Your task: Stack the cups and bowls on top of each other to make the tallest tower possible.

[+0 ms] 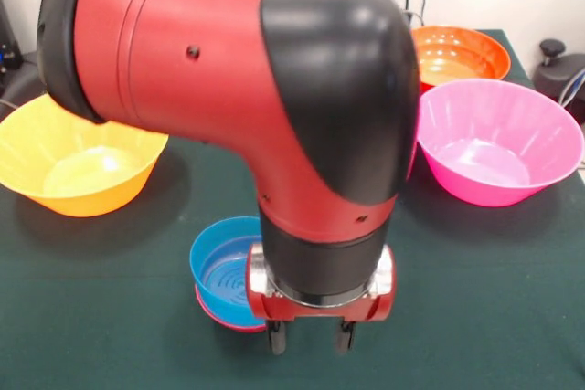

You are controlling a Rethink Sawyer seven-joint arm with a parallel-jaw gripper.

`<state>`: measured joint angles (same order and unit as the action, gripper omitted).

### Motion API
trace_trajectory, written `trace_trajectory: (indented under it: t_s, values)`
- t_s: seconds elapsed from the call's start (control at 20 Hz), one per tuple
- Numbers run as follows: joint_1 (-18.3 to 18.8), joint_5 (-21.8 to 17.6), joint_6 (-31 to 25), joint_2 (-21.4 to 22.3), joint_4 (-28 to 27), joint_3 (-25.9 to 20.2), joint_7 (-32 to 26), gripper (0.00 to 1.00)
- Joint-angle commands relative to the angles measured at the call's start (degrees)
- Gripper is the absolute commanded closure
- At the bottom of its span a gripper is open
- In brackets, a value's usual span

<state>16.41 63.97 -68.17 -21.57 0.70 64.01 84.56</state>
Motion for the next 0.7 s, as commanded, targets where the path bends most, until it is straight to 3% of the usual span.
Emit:
trace_trajectory:
  t_s: [0.05,0.2,0.25,0.3,0.35,0.4,0.55,0.7]
  values:
    - [-2.3,-8.2,-4.7,3.0,2.4,-6.4,-14.3,0.0]
    - [-2.0,-8.6,-5.3,3.3,2.1,-5.5,-14.2,0.0]
    - [-3.1,-12.7,-5.1,4.5,4.2,-9.2,-14.6,0.0]
    - [-3.4,-14.0,-5.0,5.0,5.0,-10.4,-14.8,0.0]
    - [-5.0,-18.2,-4.1,6.8,8.5,-14.9,-15.6,0.0]
    - [-5.5,-19.5,-3.8,7.7,10.1,-16.5,-15.9,0.0]
    - [-5.5,-19.4,-5.6,8.2,9.7,-15.8,-15.2,0.0]
    - [-6.4,-22.1,-6.0,10.1,12.1,-18.1,-15.4,0.0]
